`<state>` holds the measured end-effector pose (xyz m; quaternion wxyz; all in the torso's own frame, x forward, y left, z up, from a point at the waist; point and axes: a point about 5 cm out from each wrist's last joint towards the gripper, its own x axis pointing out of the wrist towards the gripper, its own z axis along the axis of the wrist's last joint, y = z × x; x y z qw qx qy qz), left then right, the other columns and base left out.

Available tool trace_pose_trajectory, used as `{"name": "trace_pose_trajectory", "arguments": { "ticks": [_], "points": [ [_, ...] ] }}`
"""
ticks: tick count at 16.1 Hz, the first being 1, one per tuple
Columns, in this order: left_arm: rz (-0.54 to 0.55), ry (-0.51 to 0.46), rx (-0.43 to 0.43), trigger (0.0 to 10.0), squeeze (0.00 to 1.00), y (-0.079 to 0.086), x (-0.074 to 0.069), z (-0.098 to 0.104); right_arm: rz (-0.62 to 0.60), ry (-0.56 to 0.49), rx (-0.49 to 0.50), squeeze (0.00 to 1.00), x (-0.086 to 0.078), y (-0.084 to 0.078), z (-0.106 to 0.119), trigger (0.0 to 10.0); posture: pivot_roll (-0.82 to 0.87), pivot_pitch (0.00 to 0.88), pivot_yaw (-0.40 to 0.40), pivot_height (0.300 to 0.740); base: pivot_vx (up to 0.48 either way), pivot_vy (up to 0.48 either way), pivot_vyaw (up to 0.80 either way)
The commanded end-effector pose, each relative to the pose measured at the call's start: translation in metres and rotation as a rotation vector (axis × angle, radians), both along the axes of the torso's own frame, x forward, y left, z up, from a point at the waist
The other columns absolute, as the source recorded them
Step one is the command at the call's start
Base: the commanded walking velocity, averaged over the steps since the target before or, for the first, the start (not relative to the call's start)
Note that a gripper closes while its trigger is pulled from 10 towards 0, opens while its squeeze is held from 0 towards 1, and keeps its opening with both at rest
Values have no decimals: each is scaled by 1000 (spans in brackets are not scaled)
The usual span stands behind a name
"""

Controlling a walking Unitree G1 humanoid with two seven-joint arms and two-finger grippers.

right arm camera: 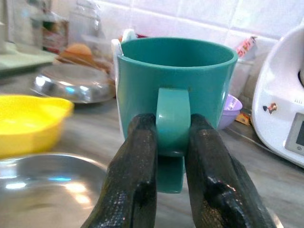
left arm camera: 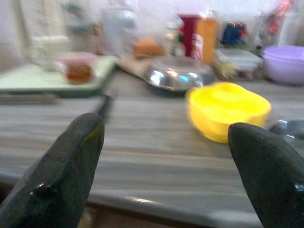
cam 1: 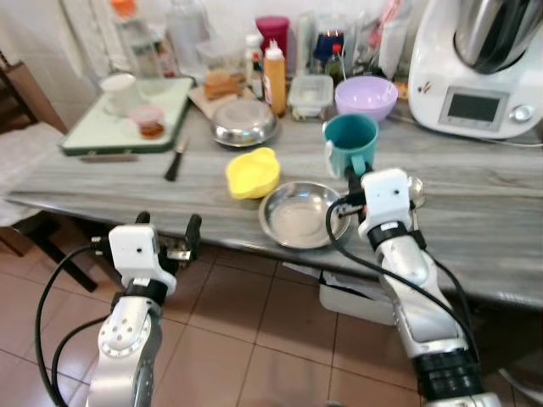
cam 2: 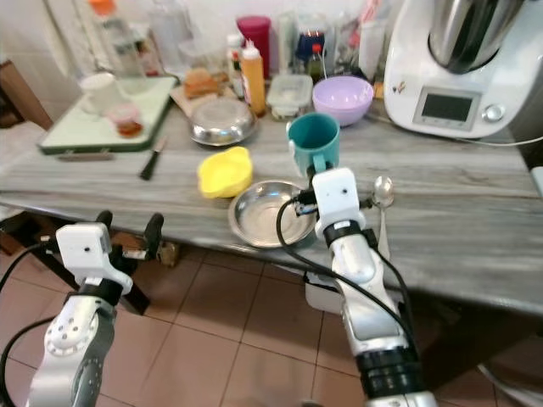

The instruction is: Setting the table

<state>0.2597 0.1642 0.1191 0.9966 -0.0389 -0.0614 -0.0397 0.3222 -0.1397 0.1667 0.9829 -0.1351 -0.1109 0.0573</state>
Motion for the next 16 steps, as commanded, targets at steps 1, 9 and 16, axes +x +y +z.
{"name": "trace_pose_trajectory", "arguments": {
  "ticks": [1, 9, 16],
  "points": [
    [-26, -11, 8, 10000, 0, 1, -4, 4, -11, -43, 18, 0, 1, -1, 11, 10000, -75, 73, 59, 740, 0, 0, 0],
    [-214, 35, 9, 10000, 0, -14, -26, 0, -34, -41, 5, 0, 3, -3, 12, 10000, -69, 78, 49, 740, 0, 0, 0],
    [-451, 57, 7, 10000, 0, -27, -37, 7, 18, 64, 60, 0, 22, 3, 7, 10000, -69, 101, 50, 740, 0, 0, 0]
  ]
}}
